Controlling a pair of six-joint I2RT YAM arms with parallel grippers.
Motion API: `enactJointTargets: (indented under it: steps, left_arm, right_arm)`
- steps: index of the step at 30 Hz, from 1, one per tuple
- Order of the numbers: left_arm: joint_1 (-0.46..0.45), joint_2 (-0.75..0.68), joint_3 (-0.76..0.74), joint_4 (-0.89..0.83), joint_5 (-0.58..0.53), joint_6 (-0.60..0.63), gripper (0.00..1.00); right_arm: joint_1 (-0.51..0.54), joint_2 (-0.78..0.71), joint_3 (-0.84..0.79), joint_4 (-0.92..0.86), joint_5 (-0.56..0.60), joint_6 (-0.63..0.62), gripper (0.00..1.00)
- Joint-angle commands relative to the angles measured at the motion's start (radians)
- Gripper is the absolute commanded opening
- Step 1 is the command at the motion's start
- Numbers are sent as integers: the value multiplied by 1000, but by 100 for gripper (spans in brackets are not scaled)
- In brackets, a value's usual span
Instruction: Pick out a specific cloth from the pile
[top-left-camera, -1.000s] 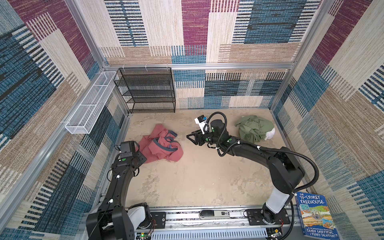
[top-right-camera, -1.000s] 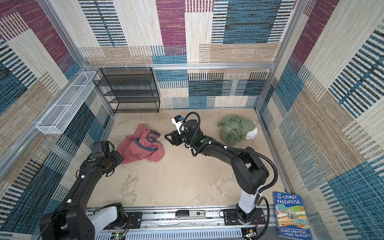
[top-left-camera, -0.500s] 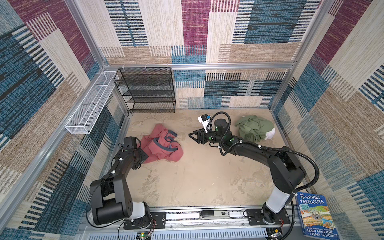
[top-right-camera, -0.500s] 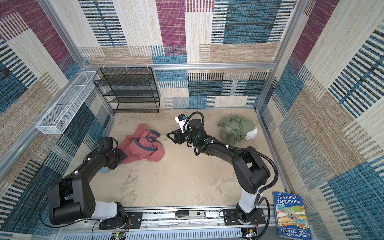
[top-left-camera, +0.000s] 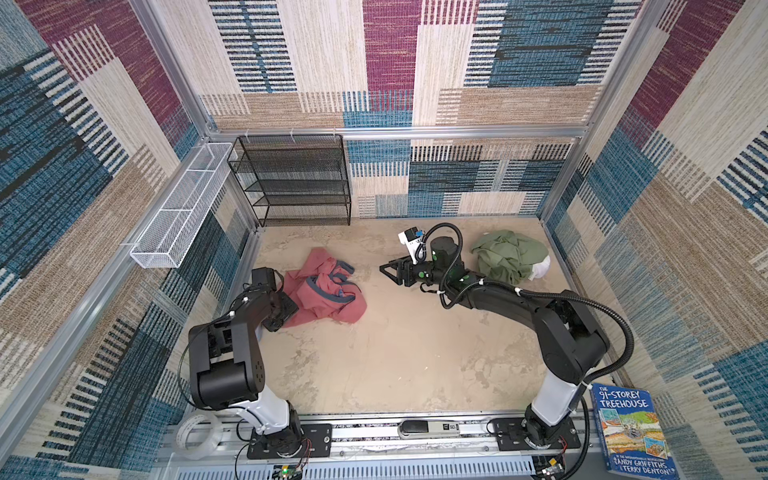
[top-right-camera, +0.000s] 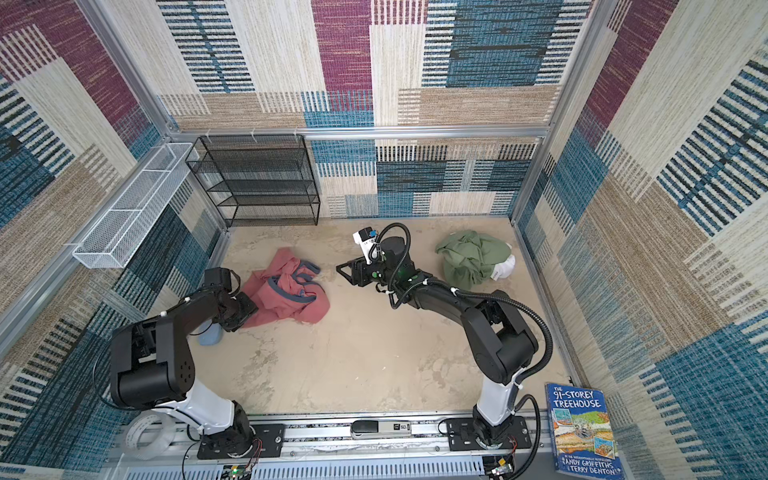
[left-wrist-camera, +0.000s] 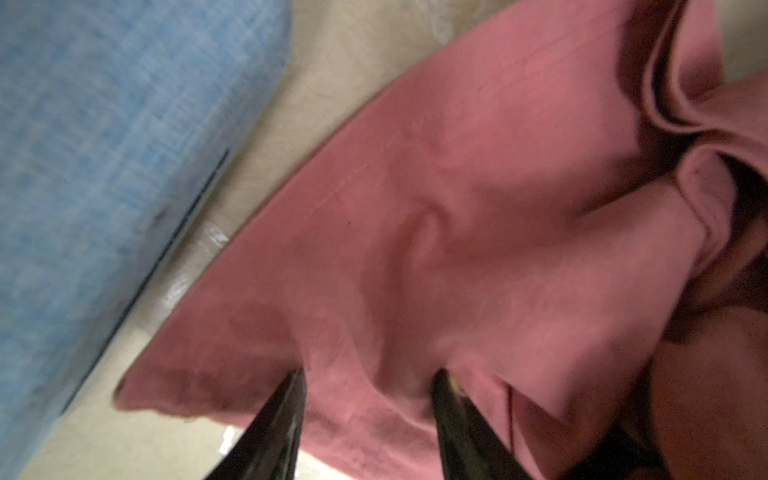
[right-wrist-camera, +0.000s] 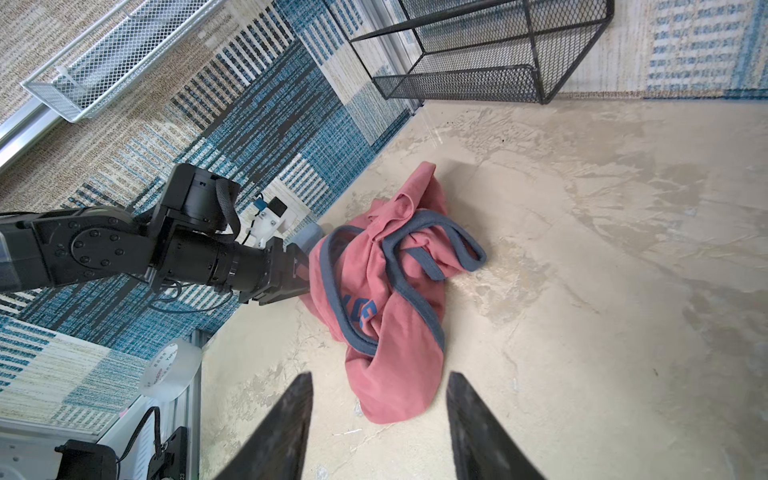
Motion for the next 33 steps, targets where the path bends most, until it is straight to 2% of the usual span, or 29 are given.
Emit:
enactJointTargets:
  steps: [1,3,9,11,21,26,29,33]
  left_arm:
    - [1,16,8,11,24,22,52]
    - [1,25,9,11,31,27,46]
    - [0,17,10,16,49,27,8]
    - [-1,-1,13,15,60,24,0]
    - [-4,-186,49,-77,47,22,0]
    - [-11,-281,83,-141,2,35,0]
    - [-29,-316,113,-175,-29,55,0]
    - [-105,-321,175,-231,-106,81,0]
  right_arm:
    - [-8,3,4,27,9,27,55]
    - [-12,3,2,29,12,32,55]
    - [-17,2,1,27,14,37,55]
    - [-18,2,-1,26,15,36,55]
    - [-19,-10,-6,32,12,45,55]
    - [-19,-17,-11,38,7,50,55]
    - [-19,-20,-15,38,6,51,55]
    - [-19,-25,-17,43,0,53,55]
